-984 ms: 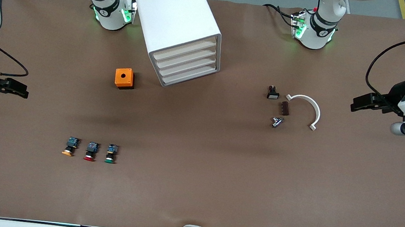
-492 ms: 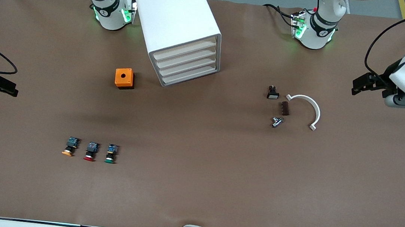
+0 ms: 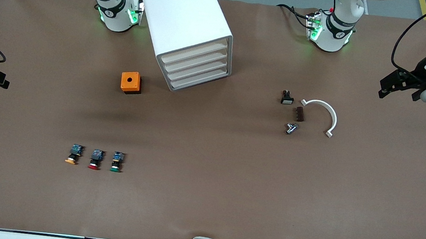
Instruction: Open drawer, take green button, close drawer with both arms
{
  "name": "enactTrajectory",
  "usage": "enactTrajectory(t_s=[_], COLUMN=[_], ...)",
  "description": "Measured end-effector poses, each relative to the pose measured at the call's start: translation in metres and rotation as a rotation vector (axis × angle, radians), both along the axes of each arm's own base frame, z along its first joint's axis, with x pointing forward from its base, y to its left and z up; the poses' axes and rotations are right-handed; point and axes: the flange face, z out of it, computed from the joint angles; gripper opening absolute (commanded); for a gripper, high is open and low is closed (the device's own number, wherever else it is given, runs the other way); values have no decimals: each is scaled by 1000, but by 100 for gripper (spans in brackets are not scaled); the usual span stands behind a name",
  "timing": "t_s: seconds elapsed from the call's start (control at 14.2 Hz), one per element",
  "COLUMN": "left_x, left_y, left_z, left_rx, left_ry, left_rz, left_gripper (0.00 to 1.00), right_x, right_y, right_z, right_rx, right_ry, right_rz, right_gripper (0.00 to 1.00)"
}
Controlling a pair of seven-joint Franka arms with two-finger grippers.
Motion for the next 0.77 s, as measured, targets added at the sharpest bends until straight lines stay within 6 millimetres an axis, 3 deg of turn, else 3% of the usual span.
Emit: enactTrajectory(t_s=[0.28,0.77], left_x=[34,33], left_y=[-1,-2], left_z=[7,15], left_rx=[-6,-4], left_ry=[0,20], left_rz=[-3,-28], left_gripper=[100,100], right_x=[-20,-54], right_y=[6,21], right_z=[15,27], right_rx=[11,25], right_ry=[-13,-35], right_rz=[11,37], right_gripper=[100,100])
